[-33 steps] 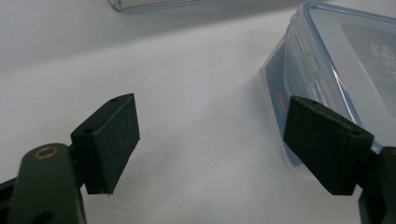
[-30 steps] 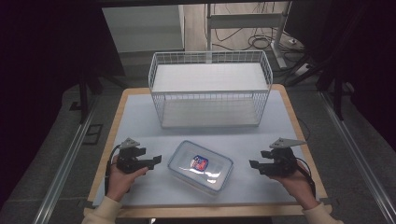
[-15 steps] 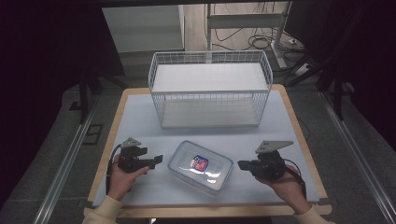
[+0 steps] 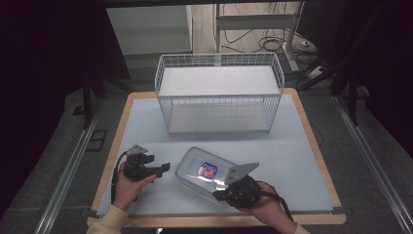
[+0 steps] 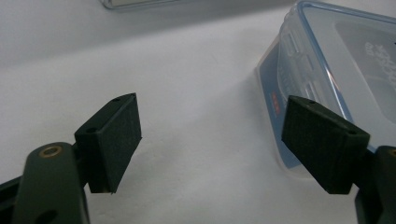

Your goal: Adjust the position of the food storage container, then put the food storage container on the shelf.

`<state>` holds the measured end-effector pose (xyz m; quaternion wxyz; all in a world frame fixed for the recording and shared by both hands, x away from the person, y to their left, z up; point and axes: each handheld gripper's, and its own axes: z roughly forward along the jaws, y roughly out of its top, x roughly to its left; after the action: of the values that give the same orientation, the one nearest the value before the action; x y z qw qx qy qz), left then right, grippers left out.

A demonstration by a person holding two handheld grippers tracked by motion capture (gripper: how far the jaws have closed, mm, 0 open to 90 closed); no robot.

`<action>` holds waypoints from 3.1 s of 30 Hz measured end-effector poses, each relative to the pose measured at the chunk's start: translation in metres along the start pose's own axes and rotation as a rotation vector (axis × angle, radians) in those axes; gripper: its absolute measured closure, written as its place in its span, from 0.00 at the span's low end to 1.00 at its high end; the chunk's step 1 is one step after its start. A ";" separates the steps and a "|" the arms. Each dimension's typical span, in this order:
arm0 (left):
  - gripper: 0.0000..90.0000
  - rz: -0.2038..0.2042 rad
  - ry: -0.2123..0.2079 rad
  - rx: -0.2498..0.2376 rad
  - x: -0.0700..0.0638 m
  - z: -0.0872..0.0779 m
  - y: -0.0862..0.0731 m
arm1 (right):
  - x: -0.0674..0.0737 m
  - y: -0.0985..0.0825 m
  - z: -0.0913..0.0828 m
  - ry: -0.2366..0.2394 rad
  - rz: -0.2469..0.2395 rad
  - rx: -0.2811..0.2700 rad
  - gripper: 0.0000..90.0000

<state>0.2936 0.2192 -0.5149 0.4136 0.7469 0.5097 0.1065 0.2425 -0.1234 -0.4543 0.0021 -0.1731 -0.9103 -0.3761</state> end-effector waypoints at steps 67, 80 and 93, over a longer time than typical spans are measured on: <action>0.22 -0.007 -0.003 0.010 -0.005 0.000 0.003 | -0.093 -0.080 -0.049 -0.315 0.250 -0.011 1.00; 0.22 -0.032 -0.028 0.006 -0.006 0.001 0.003 | -0.114 -0.087 -0.058 -0.336 0.319 -0.065 0.95; 0.21 -0.095 -0.182 -0.008 -0.009 -0.001 0.012 | -0.117 -0.089 -0.063 -0.273 0.397 -0.175 0.30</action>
<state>0.2971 0.2099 -0.5034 0.4658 0.7267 0.5044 0.0204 0.3161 -0.2618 -0.4854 -0.0618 -0.3970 -0.8143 -0.4188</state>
